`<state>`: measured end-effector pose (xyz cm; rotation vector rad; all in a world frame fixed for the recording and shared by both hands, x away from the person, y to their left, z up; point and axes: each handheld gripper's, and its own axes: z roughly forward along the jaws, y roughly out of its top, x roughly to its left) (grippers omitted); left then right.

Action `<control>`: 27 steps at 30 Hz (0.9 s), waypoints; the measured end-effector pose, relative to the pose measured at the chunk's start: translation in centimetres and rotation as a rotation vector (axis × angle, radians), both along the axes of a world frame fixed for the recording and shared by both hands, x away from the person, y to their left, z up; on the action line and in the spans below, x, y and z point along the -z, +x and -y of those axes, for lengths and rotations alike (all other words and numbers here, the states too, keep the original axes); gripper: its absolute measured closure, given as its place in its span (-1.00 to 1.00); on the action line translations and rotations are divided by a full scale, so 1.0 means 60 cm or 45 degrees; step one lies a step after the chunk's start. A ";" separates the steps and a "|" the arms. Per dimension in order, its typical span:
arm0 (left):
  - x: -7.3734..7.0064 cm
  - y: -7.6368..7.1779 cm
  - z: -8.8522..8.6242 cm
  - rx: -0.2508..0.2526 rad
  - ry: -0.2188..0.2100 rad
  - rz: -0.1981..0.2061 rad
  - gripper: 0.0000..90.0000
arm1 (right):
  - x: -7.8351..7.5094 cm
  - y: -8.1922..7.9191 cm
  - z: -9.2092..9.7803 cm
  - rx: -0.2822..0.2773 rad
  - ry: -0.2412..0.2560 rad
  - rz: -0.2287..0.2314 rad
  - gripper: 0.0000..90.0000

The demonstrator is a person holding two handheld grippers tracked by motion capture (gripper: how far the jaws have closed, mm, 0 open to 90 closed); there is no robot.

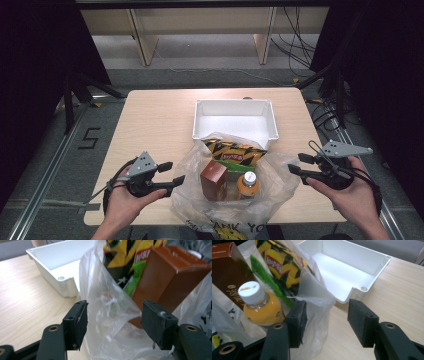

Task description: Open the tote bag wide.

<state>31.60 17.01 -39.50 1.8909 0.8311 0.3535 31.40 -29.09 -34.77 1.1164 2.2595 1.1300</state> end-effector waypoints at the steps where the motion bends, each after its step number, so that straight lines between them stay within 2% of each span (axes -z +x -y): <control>1: 0.000 0.000 0.000 0.000 0.000 0.000 -0.17 | 0.000 0.000 0.000 0.000 0.000 0.000 0.11; 4: -0.013 0.008 -0.001 -0.005 -0.021 0.021 -0.16 | -0.012 0.003 -0.006 -0.014 0.006 0.027 0.11; 5: -0.017 0.011 -0.001 -0.009 -0.009 0.028 -0.16 | -0.018 0.003 -0.004 -0.034 -0.010 0.041 0.11; 6: -0.020 0.013 0.002 -0.009 -0.011 0.030 -0.16 | -0.023 0.001 -0.007 -0.015 0.014 0.056 0.12; 7: -0.022 0.017 0.004 -0.002 -0.008 0.033 -0.16 | -0.031 -0.001 -0.005 -0.040 -0.017 0.073 0.12; 9: -0.023 0.027 0.012 -0.001 -0.003 0.027 -0.16 | -0.032 -0.008 -0.006 -0.047 0.016 0.050 0.13; 10: -0.023 0.027 0.012 -0.001 -0.003 0.027 -0.16 | -0.032 -0.009 -0.005 -0.078 0.015 0.055 0.13; 11: -0.023 0.031 0.014 -0.002 -0.001 0.026 -0.16 | -0.032 -0.009 -0.005 -0.078 0.015 0.055 0.13; 13: -0.021 0.037 0.020 0.000 0.004 0.021 -0.15 | -0.031 -0.017 -0.007 -0.100 0.037 0.034 0.13; 14: -0.019 0.043 0.027 0.004 0.013 0.018 -0.15 | -0.023 -0.021 -0.012 -0.124 0.010 0.000 0.10; 15: -0.019 0.043 0.027 0.004 0.013 0.018 -0.15 | -0.023 -0.021 -0.012 -0.124 0.010 0.000 0.10; 18: -0.014 0.051 0.034 0.001 0.038 0.016 -0.15 | -0.003 -0.022 -0.020 -0.170 -0.019 -0.089 0.05; 20: -0.011 0.056 0.035 -0.001 0.045 0.009 -0.14 | 0.001 -0.025 -0.023 -0.179 -0.011 -0.131 0.02; 21: -0.011 0.058 0.035 -0.002 0.057 0.009 -0.14 | -0.001 -0.026 -0.025 -0.152 0.010 -0.115 0.00; 22: -0.010 0.060 0.035 -0.005 0.050 0.009 -0.13 | -0.006 -0.027 -0.021 -0.179 -0.005 -0.102 -0.02; 23: -0.010 0.062 0.035 -0.008 0.053 0.008 -0.13 | -0.013 -0.029 -0.022 -0.146 0.029 -0.085 -0.03; 24: -0.011 0.063 0.035 -0.017 0.063 0.004 -0.12 | -0.022 -0.031 -0.021 -0.150 0.060 -0.070 -0.05; 25: -0.012 0.068 0.035 -0.007 0.053 0.007 -0.12 | -0.038 -0.032 -0.018 -0.168 0.065 -0.027 -0.08; 27: -0.012 0.070 0.036 -0.011 0.054 0.008 -0.12 | -0.047 -0.032 -0.016 -0.184 0.055 -0.006 -0.09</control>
